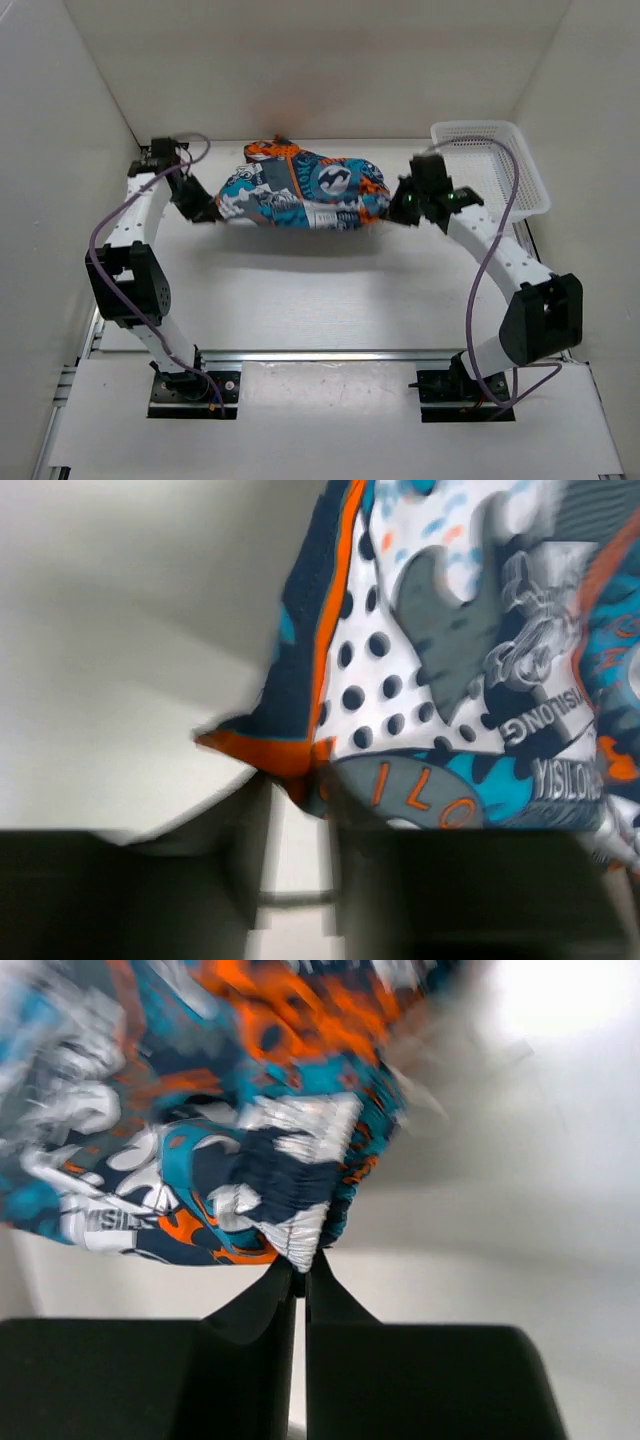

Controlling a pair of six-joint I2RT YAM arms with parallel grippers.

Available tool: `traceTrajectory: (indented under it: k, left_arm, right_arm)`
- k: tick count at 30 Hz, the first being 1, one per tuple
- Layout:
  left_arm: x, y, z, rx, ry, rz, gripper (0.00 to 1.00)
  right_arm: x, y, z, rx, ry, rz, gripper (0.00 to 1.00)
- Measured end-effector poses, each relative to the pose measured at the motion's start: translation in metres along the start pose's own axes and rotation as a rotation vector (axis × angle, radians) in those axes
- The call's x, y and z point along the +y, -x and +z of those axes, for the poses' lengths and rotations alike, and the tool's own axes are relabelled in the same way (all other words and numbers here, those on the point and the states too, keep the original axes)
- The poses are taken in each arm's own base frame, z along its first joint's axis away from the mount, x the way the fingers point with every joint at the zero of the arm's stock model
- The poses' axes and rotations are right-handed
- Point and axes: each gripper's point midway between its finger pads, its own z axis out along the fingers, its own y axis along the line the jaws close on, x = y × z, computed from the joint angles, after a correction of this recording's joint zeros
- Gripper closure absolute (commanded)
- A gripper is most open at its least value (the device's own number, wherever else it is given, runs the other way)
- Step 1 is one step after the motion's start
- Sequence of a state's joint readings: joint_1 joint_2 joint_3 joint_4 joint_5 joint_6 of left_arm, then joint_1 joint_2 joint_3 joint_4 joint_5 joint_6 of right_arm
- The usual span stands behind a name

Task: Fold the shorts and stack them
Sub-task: Flatten the shorts out

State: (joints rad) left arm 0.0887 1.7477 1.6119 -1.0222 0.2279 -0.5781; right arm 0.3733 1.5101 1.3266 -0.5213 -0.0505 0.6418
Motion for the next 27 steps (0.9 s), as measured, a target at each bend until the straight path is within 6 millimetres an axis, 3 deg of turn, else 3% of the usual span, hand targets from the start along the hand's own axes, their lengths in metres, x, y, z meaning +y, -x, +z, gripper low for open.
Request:
traceTrajectory:
  k: [2,4,7,9,13,17,18,23,25,26,27]
  left_arm:
    - [0.030,-0.044,0.020,0.109,0.067,-0.018,0.35]
    - [0.053,-0.077,0.039,0.208,0.126,-0.039,0.34]
    - [0.069,-0.100,0.055,0.278,0.175,-0.046,0.33]
    - [0.068,-0.105,0.055,0.274,0.178,-0.037,0.33]
    - [0.067,-0.110,0.045,0.219,0.156,-0.027,0.34]
    - [0.084,-0.136,0.042,0.234,0.197,-0.059,0.32]
    - [0.090,-0.145,0.044,0.253,0.216,-0.069,0.24]
    - [0.101,-0.172,0.056,0.316,0.266,-0.085,0.24]
    - [0.099,-0.174,0.065,0.322,0.274,-0.074,0.31]
    - [0.097,-0.174,0.070,0.328,0.282,-0.071,0.46]
    - [0.096,-0.175,0.076,0.329,0.295,-0.068,0.54]
  right_arm:
    - [-0.044,-0.059,0.009,0.115,-0.096,0.017,1.00]
    - [-0.088,-0.115,0.018,0.250,-0.214,0.047,1.00]
    - [-0.123,-0.161,0.014,0.377,-0.323,0.079,1.00]
    - [-0.125,-0.164,0.012,0.383,-0.335,0.089,1.00]
    - [-0.117,-0.150,0.009,0.325,-0.306,0.090,0.99]
    - [-0.114,-0.144,0.008,0.301,-0.296,0.092,0.99]
    - [-0.114,-0.144,0.008,0.301,-0.297,0.094,0.99]
    - [-0.115,-0.146,0.007,0.303,-0.301,0.105,0.99]
    - [-0.117,-0.149,0.007,0.305,-0.304,0.113,0.97]
    - [-0.118,-0.150,0.007,0.306,-0.306,0.117,0.95]
    - [-0.120,-0.153,0.006,0.309,-0.309,0.120,0.81]
